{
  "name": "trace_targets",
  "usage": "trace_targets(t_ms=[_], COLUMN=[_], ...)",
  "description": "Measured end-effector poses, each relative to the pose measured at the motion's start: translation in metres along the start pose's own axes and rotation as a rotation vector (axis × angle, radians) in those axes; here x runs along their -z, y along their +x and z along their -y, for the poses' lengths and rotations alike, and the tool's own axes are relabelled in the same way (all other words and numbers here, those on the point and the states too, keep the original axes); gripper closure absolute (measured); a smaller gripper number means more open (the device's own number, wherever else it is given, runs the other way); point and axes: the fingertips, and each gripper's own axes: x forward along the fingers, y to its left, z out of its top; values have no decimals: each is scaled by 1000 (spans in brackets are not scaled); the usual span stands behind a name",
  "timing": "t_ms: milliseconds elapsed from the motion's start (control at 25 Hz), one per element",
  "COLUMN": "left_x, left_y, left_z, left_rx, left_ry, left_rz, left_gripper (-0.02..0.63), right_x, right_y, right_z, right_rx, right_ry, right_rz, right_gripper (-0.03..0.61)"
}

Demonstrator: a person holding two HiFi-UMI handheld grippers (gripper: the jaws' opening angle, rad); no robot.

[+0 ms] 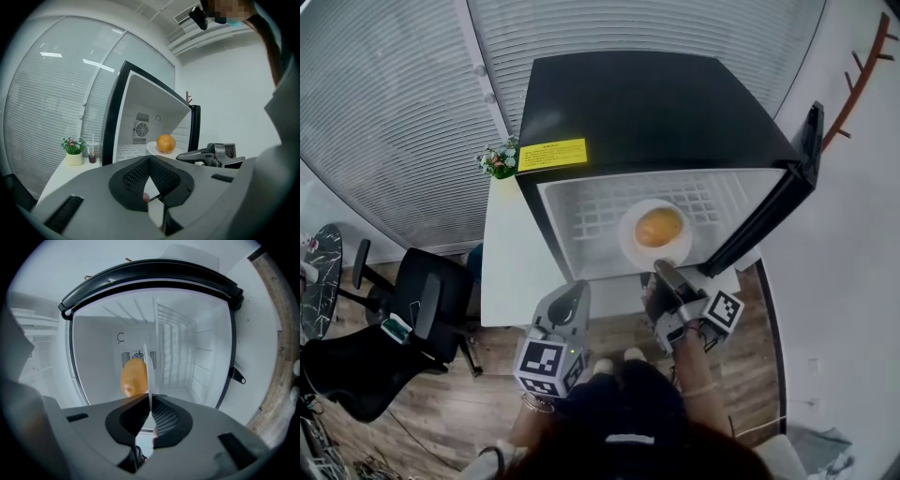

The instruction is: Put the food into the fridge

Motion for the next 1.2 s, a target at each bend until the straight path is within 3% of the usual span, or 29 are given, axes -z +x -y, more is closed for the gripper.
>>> trace_targets(t_ms=[1200], left_x=[0], left_y=[31], left_z=[9], left_rx=[-104], left_ry=[-13], left_rz=[-1], left_gripper=[601], right_x=[-33], right_y=[28], right_z=[5], right_rx=[16], right_ry=[46], right_rz=[-93], right_gripper=[565])
